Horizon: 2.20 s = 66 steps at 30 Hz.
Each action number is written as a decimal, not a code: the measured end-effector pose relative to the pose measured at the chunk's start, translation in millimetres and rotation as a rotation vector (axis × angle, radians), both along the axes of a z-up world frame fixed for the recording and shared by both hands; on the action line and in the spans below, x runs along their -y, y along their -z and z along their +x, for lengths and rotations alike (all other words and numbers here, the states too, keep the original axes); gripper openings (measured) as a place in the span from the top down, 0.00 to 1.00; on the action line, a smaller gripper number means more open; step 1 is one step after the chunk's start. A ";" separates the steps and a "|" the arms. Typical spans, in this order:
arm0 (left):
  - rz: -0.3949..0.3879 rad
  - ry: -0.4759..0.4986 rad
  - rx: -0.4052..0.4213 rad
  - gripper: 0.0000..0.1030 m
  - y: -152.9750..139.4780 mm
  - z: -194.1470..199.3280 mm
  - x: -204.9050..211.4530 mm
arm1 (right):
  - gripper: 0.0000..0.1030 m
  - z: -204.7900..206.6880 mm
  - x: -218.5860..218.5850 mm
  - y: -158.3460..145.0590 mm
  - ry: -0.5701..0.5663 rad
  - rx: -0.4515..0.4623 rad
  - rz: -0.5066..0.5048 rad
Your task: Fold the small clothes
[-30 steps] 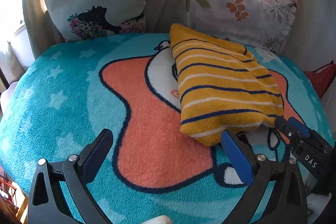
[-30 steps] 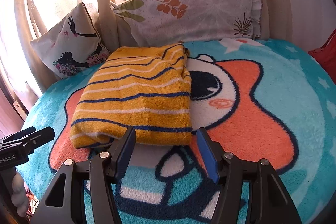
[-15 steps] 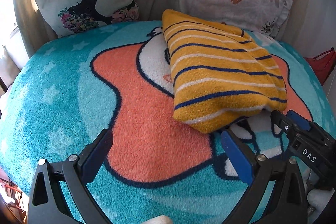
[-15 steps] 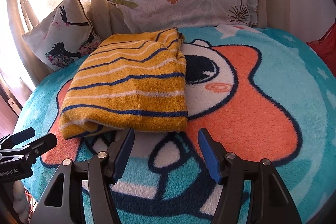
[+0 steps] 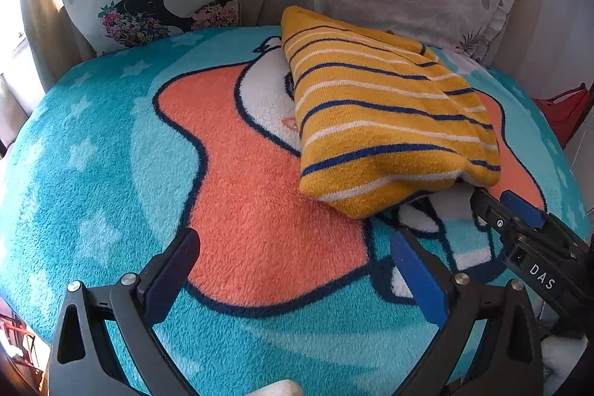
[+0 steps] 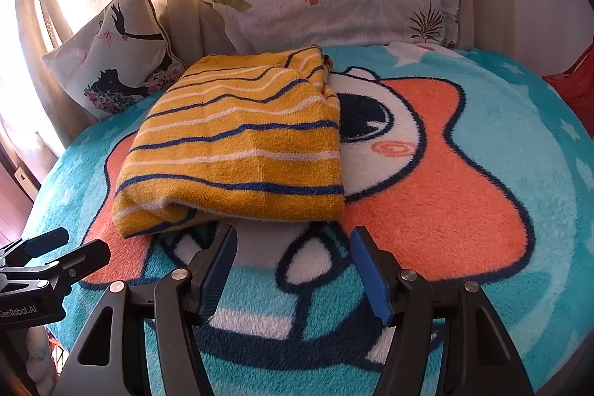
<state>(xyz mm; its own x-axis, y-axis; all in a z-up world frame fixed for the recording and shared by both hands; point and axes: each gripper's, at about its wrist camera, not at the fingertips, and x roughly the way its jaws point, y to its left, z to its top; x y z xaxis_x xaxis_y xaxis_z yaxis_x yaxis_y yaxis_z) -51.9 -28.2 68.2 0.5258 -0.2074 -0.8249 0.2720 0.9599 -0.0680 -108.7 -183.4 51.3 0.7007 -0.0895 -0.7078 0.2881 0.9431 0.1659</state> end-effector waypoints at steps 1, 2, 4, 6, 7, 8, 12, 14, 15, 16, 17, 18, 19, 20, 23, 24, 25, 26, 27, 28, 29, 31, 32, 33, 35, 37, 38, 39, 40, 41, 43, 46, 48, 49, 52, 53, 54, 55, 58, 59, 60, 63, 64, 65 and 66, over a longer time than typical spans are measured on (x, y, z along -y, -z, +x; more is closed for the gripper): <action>-0.002 0.002 -0.004 0.01 0.6 -0.5 0.1 | 0.34 -0.3 -0.4 -0.1 0.000 -0.001 0.000; -0.005 0.005 -0.008 0.01 1.1 -0.9 0.4 | 0.34 -0.7 -1.0 -0.4 -0.001 -0.001 0.000; -0.005 0.010 -0.013 0.01 1.8 -2.0 1.4 | 0.33 -1.1 -2.3 -0.9 -0.004 -0.001 -0.001; -0.006 0.014 -0.016 0.01 2.2 -2.7 2.1 | 0.33 -0.7 -2.9 -0.8 -0.009 -0.003 -0.003; -0.007 0.015 -0.018 0.01 2.3 -2.8 2.1 | 0.33 -0.9 -3.6 -0.6 -0.009 -0.004 -0.003; -0.007 0.016 -0.020 0.01 2.6 -2.9 2.0 | 0.33 -1.0 -4.0 -0.6 -0.010 -0.005 -0.003; -0.004 0.014 -0.023 0.01 3.8 -2.8 1.5 | 0.33 -1.1 -4.5 -0.6 -0.009 -0.006 0.000; -0.002 0.015 -0.024 0.01 4.4 -3.0 1.8 | 0.32 -0.9 -4.2 -0.5 -0.007 -0.008 0.002; -0.001 0.016 -0.025 0.01 4.7 -3.3 2.2 | 0.32 -0.7 -3.9 -0.2 -0.006 -0.009 0.004; -0.001 0.018 -0.026 0.01 5.3 -3.6 2.6 | 0.32 -0.4 -3.5 0.1 -0.006 -0.011 0.007; 0.000 0.021 -0.027 0.01 5.7 -3.9 3.4 | 0.32 -0.4 -3.9 0.4 -0.004 -0.012 0.010; 0.002 0.025 -0.028 0.01 6.2 -4.1 4.2 | 0.32 -0.2 -3.9 0.9 -0.004 -0.014 0.011; 0.004 0.028 -0.029 0.01 6.7 -4.3 5.0 | 0.32 0.1 -4.0 1.2 -0.003 -0.016 0.012; 0.005 0.031 -0.031 0.01 7.3 -4.4 5.7 | 0.32 0.4 -4.1 1.4 -0.003 -0.017 0.012; 0.009 0.038 -0.036 0.01 9.3 -4.3 7.0 | 0.32 0.7 -4.1 2.6 -0.004 -0.022 0.013; 0.010 0.039 -0.037 0.01 9.8 -4.2 7.4 | 0.32 0.7 -4.2 2.8 -0.004 -0.023 0.013; 0.010 0.040 -0.038 0.01 10.2 -4.1 7.7 | 0.32 0.7 -4.4 3.1 -0.003 -0.024 0.013; 0.011 0.041 -0.039 0.01 10.6 -3.8 7.8 | 0.32 0.8 -4.3 3.2 -0.002 -0.025 0.013; 0.012 0.042 -0.039 0.01 10.9 -3.9 8.0 | 0.32 0.7 -4.1 3.3 -0.001 -0.025 0.013; 0.012 0.042 -0.040 0.01 11.2 -3.8 8.0 | 0.32 1.0 -3.1 3.4 -0.002 -0.026 0.014; 0.012 0.042 -0.041 0.01 11.7 -3.6 8.0 | 0.32 1.0 -3.3 3.7 0.000 -0.026 0.014; 0.012 0.042 -0.044 0.01 13.1 -3.5 7.3 | 0.32 1.8 -2.0 4.4 0.001 -0.029 0.015; 0.013 0.042 -0.046 0.01 13.6 -3.2 7.2 | 0.32 1.7 -2.0 4.7 0.002 -0.031 0.015; 0.012 0.043 -0.048 0.01 14.1 -2.8 7.0 | 0.32 1.8 -1.4 5.2 0.002 -0.032 0.017; 0.010 0.043 -0.050 0.01 14.9 -2.6 6.1 | 0.32 2.1 -0.8 5.8 0.004 -0.034 0.017; 0.011 0.043 -0.050 0.01 15.3 -2.9 5.6 | 0.32 2.1 -1.3 5.9 0.006 -0.036 0.017; 0.010 0.044 -0.051 0.01 15.4 -2.8 5.7 | 0.32 2.2 -1.2 5.8 0.006 -0.036 0.017; 0.009 0.043 -0.051 0.01 15.3 -2.9 5.6 | 0.32 2.1 -1.3 5.8 0.005 -0.035 0.016; 0.009 0.043 -0.051 0.01 15.5 -3.0 5.8 | 0.32 2.0 -1.5 5.9 0.005 -0.035 0.016; 0.009 0.043 -0.051 0.01 15.6 -3.3 5.6 | 0.32 1.8 -2.2 6.1 0.005 -0.035 0.015; 0.010 0.043 -0.051 0.01 15.8 -3.6 5.3 | 0.32 1.5 -2.8 6.7 0.004 -0.037 0.015; 0.010 0.044 -0.052 0.01 16.0 -3.8 5.0 | 0.32 1.0 -4.0 6.5 0.005 -0.037 0.015; 0.011 0.045 -0.053 0.01 16.5 -4.5 4.8 | 0.31 1.1 -3.9 6.6 0.005 -0.037 0.015; 0.011 0.044 -0.053 0.01 16.4 -4.6 4.9 | 0.31 1.1 -3.9 6.6 0.006 -0.037 0.015; 0.011 0.044 -0.055 0.01 16.7 -4.4 4.9 | 0.31 1.1 -3.7 6.7 0.005 -0.038 0.014; 0.012 0.043 -0.056 0.01 17.3 -4.8 5.1 | 0.31 1.1 -3.7 6.7 0.005 -0.037 0.015; 0.013 0.042 -0.058 0.01 17.8 -4.8 5.0 | 0.31 1.2 -3.9 6.6 0.005 -0.037 0.015; 0.013 0.041 -0.062 0.01 18.3 -4.7 4.6 | 0.30 1.2 -4.0 6.6 0.006 -0.037 0.014; 0.013 0.038 -0.068 0.01 19.5 -4.3 4.1 | 0.30 1.2 -4.1 6.7 0.005 -0.037 0.013; 0.013 0.038 -0.069 0.01 19.6 -4.2 4.0 | 0.30 0.5 -4.6 7.3 0.004 -0.037 0.012; 0.014 0.039 -0.069 0.01 19.8 -4.5 3.9 | 0.30 0.4 -4.7 7.5 0.004 -0.037 0.012; 0.014 0.040 -0.068 0.01 20.1 -4.9 4.1 | 0.29 0.5 -5.1 7.3 0.004 -0.038 0.012; 0.014 0.039 -0.069 0.01 20.2 -5.0 4.1 | 0.29 0.3 -5.4 7.3 0.004 -0.038 0.010; 0.014 0.037 -0.070 0.01 20.4 -4.9 4.0 | 0.29 -0.1 -5.8 7.5 0.003 -0.038 0.010; 0.014 0.037 -0.071 0.01 20.4 -4.4 4.0 | 0.29 -0.5 -6.1 8.1 0.001 -0.039 0.009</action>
